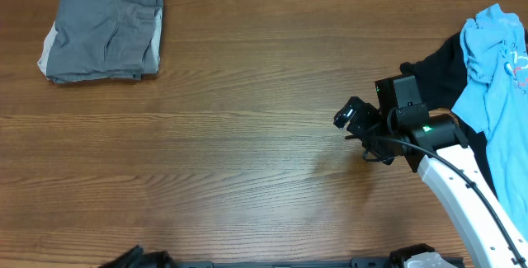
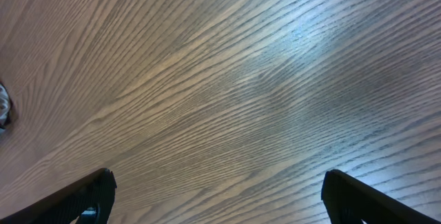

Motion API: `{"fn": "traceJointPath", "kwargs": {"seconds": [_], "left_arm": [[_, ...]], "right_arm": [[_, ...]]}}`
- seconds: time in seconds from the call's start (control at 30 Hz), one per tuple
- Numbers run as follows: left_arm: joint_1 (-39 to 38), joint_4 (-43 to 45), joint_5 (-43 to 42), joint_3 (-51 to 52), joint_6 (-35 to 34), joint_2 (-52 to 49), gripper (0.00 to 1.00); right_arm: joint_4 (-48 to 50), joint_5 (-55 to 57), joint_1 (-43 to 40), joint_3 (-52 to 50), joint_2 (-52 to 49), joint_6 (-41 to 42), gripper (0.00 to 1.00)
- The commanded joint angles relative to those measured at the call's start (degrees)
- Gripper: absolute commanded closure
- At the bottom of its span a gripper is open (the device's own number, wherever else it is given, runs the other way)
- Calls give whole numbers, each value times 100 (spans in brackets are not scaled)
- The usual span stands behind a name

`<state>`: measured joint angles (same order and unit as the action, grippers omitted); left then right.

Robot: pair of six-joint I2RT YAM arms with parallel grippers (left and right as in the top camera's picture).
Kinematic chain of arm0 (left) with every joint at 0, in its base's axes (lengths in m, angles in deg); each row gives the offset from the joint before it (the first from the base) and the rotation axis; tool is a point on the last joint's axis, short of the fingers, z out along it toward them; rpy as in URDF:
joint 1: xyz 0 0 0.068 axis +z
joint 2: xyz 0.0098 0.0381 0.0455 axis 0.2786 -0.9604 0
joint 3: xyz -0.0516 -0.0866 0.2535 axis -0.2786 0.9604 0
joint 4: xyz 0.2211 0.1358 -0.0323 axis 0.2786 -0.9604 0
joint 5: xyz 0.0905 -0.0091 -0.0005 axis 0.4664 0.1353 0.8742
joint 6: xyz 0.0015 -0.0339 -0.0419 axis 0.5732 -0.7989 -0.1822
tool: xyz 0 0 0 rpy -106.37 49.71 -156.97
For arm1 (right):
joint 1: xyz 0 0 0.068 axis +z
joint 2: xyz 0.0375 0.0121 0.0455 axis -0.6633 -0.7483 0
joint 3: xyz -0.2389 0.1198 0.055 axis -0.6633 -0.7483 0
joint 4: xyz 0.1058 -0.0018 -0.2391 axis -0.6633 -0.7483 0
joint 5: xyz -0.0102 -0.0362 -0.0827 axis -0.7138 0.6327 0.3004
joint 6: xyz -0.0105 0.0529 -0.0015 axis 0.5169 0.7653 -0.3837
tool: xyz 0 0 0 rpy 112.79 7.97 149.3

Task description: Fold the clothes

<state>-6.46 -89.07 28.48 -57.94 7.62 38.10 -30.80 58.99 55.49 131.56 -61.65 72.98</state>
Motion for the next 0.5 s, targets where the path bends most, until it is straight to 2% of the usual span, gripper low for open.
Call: {"fn": "traceJointPath", "kwargs": {"seconds": [0.0, 0.17, 0.3, 0.47], "left_arm": [[-55, 22, -79, 57, 87, 136, 0], [-55, 22, -238, 61, -116, 138, 0], [-52, 22, 118, 170, -50, 140, 0], [-9, 46, 304, 903, 44, 273, 0]], "right_arm": [[35, -11, 31, 94, -7, -20, 0], [35, -13, 31, 92, -7, -20, 0], [35, -11, 31, 92, -7, -20, 0], [33, -11, 31, 92, -7, -20, 0]]}}
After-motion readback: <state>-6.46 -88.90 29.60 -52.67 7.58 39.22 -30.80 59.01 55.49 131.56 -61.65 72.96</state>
